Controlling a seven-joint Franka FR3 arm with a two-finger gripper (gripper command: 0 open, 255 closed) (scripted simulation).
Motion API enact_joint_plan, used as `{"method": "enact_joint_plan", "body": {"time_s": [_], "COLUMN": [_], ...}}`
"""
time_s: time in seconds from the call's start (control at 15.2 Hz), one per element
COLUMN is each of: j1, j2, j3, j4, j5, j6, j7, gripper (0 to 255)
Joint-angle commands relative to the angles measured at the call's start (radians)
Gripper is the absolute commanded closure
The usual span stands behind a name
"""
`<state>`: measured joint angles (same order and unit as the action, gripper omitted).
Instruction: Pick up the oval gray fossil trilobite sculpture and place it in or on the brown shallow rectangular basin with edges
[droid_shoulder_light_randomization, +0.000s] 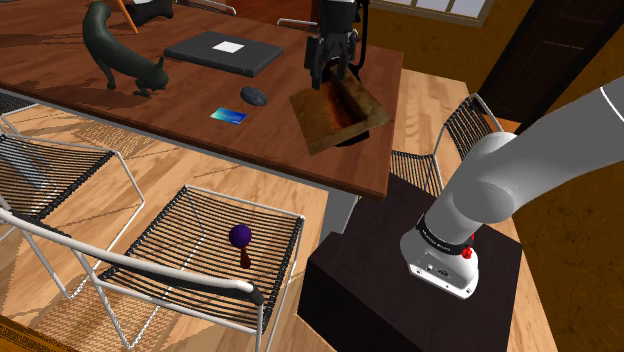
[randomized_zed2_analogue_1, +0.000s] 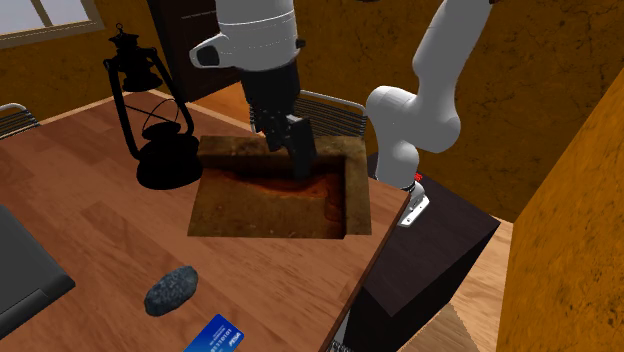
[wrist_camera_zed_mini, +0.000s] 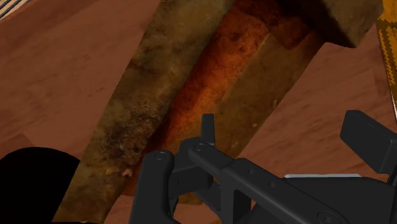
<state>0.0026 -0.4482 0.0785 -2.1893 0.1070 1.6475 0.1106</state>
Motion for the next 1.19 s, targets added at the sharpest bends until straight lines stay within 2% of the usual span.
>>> {"method": "enact_joint_plan", "body": {"time_s": [0.0,0.59,1.12], "j1": [0.001,0.012,0.044], "j2": [0.081,0.449,0.809], "j3": [0.012,0.050,0.061], "j4": [0.050,0.368,0.781], "j5": [-0.001,-0.036,-0.087], "j6": [0.029,0.068,0.000], "j7": [0.015,0.092,0.157], "gripper": [0,0,0]}}
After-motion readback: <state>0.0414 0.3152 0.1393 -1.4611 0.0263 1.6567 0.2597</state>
